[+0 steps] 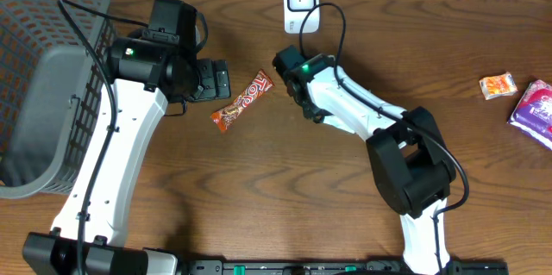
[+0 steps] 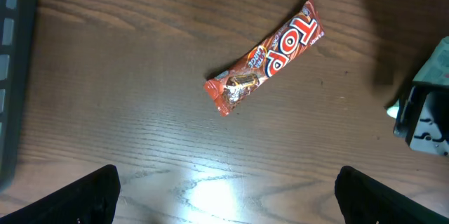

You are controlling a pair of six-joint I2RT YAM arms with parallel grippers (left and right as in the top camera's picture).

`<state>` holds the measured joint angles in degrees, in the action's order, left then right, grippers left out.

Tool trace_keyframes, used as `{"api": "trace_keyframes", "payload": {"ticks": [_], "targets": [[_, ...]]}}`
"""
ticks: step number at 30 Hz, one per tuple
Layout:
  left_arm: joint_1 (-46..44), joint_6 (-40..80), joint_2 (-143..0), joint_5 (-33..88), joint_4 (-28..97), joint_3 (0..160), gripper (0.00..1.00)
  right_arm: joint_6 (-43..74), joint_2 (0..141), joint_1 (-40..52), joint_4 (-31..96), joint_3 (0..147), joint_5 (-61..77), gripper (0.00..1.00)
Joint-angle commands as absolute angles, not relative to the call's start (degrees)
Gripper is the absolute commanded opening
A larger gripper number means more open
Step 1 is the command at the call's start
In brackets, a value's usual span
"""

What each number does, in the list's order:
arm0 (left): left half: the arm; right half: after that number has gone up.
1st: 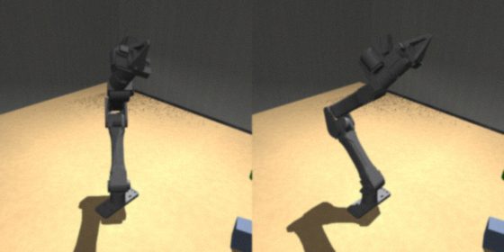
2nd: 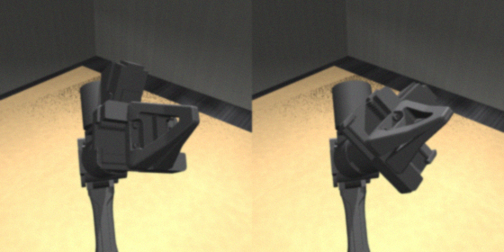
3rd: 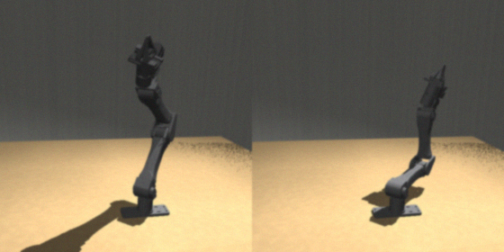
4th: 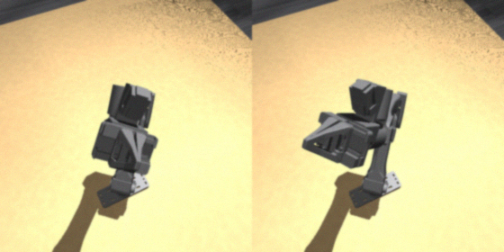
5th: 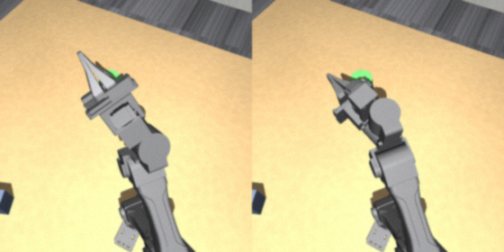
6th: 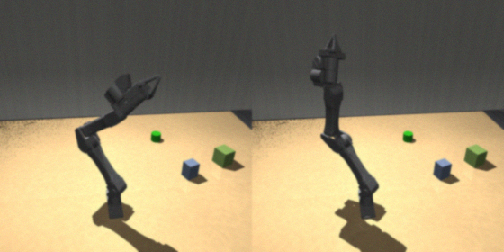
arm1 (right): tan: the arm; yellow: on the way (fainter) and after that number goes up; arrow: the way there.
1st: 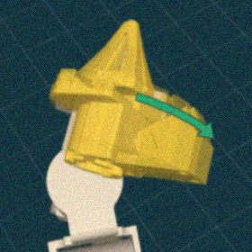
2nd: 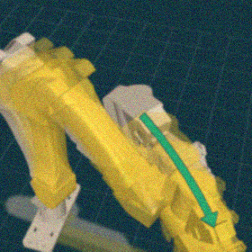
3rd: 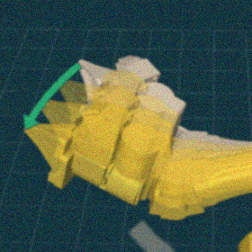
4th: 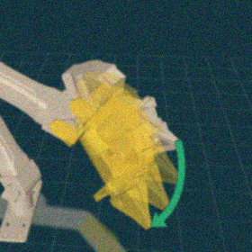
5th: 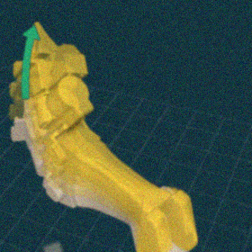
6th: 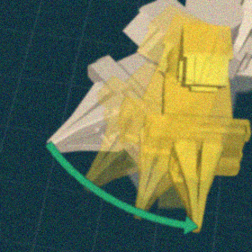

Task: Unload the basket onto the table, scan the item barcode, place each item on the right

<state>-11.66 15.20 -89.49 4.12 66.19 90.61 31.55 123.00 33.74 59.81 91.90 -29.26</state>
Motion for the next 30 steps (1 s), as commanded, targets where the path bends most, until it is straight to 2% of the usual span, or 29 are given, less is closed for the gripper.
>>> {"api": "trace_keyframes", "payload": {"ticks": [1, 6, 9, 11, 16, 21, 30], "targets": [[-11.42, 15.51, -89.62, 3.57, 66.41, 90.30, 0.98, 32.34, 122.67, 32.80, 61.36, 94.89, -28.99, 0.72], [-11.42, 15.51, -89.62, 3.60, 66.41, 90.30, 0.98, 30.41, 122.65, 31.79, 64.60, 99.33, -26.79, 0.72], [-11.42, 15.51, -89.62, 3.57, 66.41, 90.30, 0.98, 18.15, 122.65, 31.70, 62.76, 100.22, -16.27, 0.80], [-11.42, 15.51, -89.62, 3.60, 66.41, 90.30, 0.98, 15.18, 122.65, 31.70, 62.57, 100.16, -11.94, 0.86], [-11.42, 15.51, -89.62, 3.57, 66.43, 90.30, 0.98, 25.28, 122.69, 31.48, 60.99, 98.48, -12.40, 0.86], [-11.42, 15.51, -89.62, 3.57, 66.41, 90.30, 0.98, 34.98, 122.91, 31.33, 57.60, 94.80, -22.39, 0.81], [-11.42, 15.51, -89.62, 3.57, 66.41, 90.30, 0.98, 37.30, 122.93, 28.62, 52.82, 88.18, -23.03, 0.75]]}}
